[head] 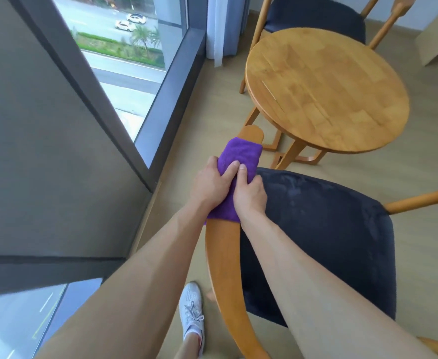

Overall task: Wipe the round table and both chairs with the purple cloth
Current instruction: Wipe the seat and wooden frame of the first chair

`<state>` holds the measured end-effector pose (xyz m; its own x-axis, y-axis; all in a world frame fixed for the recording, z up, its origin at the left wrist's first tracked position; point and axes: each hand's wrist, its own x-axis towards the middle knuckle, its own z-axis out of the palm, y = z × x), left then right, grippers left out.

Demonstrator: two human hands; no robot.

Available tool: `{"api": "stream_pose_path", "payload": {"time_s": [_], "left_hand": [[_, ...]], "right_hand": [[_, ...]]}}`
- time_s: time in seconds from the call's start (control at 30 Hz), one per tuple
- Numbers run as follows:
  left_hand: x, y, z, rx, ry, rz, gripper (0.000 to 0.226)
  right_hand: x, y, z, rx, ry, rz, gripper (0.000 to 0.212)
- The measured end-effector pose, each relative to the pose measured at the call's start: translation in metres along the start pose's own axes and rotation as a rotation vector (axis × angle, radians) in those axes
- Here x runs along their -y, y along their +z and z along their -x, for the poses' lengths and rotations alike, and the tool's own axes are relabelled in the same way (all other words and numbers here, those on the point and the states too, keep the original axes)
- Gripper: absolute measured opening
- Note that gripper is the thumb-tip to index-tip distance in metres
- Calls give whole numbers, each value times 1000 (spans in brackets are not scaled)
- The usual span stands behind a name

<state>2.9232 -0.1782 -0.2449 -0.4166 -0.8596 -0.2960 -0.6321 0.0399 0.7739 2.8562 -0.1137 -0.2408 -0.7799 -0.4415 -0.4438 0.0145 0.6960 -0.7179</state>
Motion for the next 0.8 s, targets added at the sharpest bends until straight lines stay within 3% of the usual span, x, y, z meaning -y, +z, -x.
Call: {"api": "stream_pose_path", "payload": {"time_s": [0.17, 0.47, 0.8], "left_hand": [[20, 4, 71, -91, -85, 111, 41], [51, 52, 226, -294, -283, 454, 18], [44, 64, 231, -331, -352, 465, 18]], "right_hand": [[-28, -14, 52, 122, -46, 60, 60], [-107, -60, 146, 336, -97, 207, 52], [-117, -60, 145, 362, -149, 274, 53]]}}
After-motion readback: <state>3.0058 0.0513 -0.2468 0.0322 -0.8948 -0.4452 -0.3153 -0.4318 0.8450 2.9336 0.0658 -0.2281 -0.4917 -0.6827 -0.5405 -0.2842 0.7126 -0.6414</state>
